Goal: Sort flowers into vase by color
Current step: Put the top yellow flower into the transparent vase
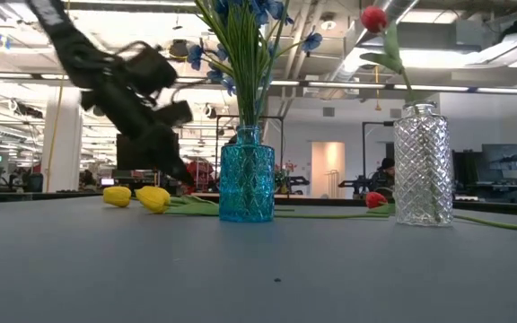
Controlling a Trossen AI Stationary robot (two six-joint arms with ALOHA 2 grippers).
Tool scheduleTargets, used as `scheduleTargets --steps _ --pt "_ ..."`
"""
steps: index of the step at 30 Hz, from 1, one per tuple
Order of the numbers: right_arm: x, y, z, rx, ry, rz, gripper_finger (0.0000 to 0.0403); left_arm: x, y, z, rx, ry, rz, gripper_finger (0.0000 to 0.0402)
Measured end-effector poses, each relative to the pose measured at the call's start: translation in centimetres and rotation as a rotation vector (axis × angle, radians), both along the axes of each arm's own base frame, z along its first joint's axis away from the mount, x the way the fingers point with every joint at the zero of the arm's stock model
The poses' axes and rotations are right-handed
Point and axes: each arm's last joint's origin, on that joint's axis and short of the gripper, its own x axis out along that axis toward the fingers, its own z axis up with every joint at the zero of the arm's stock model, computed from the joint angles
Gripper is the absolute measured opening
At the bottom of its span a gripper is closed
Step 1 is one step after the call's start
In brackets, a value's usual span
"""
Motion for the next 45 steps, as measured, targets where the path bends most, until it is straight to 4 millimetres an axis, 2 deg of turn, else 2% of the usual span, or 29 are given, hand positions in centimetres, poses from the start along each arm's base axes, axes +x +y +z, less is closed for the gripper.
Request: scheduleTargets --steps 7,15,18,23,25,28,32,37,41,45 --pt "-0.1 -0.2 -0.5 -0.033 0.041 0.008 0.0218 3.0 1.7 -1.6 0.029 0.102 0.021 0.0187" --pt "-0.2 -0.1 -0.5 -0.036 0.048 0.016 0.0218 3.9 3.3 -2.7 -0.006 0.271 0.092 0.0178" --pt "-0.3 -0.2 -0.7 -0.056 0.069 0.017 0.0218 3.8 3.4 -2.4 -0.056 0.291 0.077 0.0136" --pt "-0.3 -0.3 -0.9 -0.067 0.080 0.016 0.0218 3.3 3.2 -1.5 -0.067 0.367 0.090 0.0020" --pt "-0.3 -0.3 -0.9 -0.067 0.080 0.016 0.0218 2.7 3.1 -0.9 -0.044 0.397 0.127 0.0011" --pt "-0.3 -0.3 -0.9 -0.067 0.080 0.016 0.0218 2.0 2.5 1.0 -0.015 0.386 0.145 0.0006" --pt "-0.3 -0.3 -0.8 -0.064 0.074 0.012 0.0218 1.1 1.2 4.9 0.034 0.286 0.158 0.0003" --pt "0.2 -0.8 -0.8 -0.059 0.068 -0.014 0.0218 -1.4 -1.2 10.1 0.140 0.157 0.213 0.0002" --pt "0.7 -1.4 -0.7 -0.056 0.065 -0.041 0.0218 -3.8 -3.1 13.9 0.199 -0.022 0.287 0.0001" --pt "1.4 -2.0 -0.5 -0.080 0.046 -0.055 0.0218 -6.3 -4.9 17.2 0.186 -0.267 0.341 0.0001"
